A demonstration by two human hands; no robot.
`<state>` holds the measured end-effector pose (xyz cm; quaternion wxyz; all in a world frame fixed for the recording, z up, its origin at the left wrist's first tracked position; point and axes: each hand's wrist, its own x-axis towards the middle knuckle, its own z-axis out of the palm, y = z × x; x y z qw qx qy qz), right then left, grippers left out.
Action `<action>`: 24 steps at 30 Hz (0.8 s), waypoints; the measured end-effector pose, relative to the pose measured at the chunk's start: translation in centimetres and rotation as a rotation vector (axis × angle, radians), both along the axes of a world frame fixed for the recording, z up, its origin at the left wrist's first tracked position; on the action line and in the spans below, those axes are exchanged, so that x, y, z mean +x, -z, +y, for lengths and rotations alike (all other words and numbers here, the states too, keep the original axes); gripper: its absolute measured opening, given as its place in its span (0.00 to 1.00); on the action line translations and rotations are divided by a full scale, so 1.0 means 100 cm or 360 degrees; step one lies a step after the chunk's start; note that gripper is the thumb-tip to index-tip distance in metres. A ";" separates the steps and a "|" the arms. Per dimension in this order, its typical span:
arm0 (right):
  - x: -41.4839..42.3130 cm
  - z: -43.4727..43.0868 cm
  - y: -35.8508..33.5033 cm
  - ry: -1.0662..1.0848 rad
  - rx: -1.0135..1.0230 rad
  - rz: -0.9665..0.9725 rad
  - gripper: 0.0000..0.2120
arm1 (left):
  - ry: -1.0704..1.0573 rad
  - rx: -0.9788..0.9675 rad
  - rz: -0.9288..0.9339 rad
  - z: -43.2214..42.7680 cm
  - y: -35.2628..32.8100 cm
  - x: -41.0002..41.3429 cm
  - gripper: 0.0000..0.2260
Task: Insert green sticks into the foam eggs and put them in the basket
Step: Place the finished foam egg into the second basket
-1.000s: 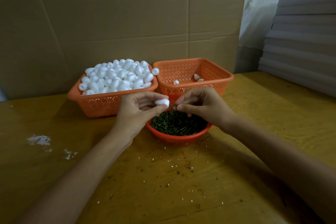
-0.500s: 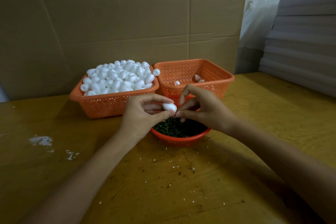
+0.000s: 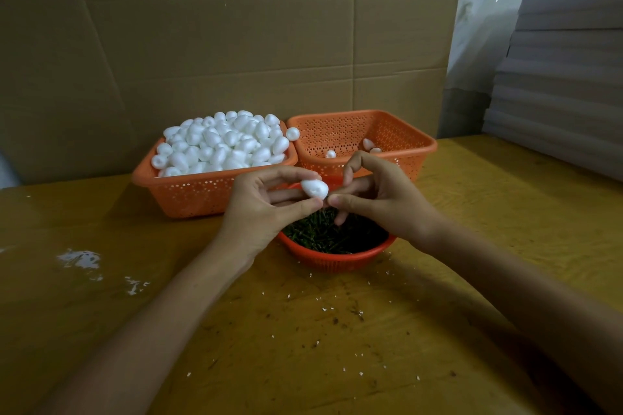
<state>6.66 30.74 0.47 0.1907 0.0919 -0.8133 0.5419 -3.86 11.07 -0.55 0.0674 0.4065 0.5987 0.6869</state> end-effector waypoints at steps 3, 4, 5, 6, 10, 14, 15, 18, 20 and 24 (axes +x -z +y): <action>0.000 0.000 0.000 0.0001 -0.0020 -0.0002 0.12 | 0.0027 0.0002 -0.0020 -0.001 0.000 -0.001 0.16; 0.000 0.000 0.000 -0.0001 -0.0028 -0.0001 0.13 | 0.0013 0.0007 -0.0028 -0.001 0.000 -0.001 0.16; 0.000 0.000 0.000 -0.0002 -0.0037 -0.0001 0.13 | -0.0016 0.0012 -0.0032 -0.001 0.000 0.000 0.17; 0.000 0.000 0.000 -0.0001 -0.0043 0.0000 0.13 | -0.0051 0.0016 -0.0033 0.000 0.000 0.000 0.17; 0.001 -0.001 -0.001 0.0005 -0.0028 0.0016 0.14 | -0.0111 0.0016 -0.0038 0.001 0.002 0.002 0.19; 0.000 -0.001 -0.001 0.0000 -0.0019 0.0036 0.14 | -0.0116 0.0002 -0.0036 0.001 0.001 0.002 0.19; 0.000 -0.001 -0.001 0.0004 -0.0012 0.0042 0.13 | -0.0118 -0.0003 -0.0033 0.001 0.001 0.002 0.19; 0.000 -0.001 0.000 0.0012 0.0028 0.0050 0.12 | -0.0111 -0.0010 -0.0012 0.000 0.001 0.002 0.18; 0.000 0.000 0.001 0.0008 0.0054 0.0046 0.12 | -0.0091 -0.0015 0.0007 0.000 0.001 0.002 0.17; -0.001 0.001 0.003 -0.0002 0.0071 0.0052 0.13 | -0.0078 -0.0028 0.0028 0.001 0.001 0.001 0.16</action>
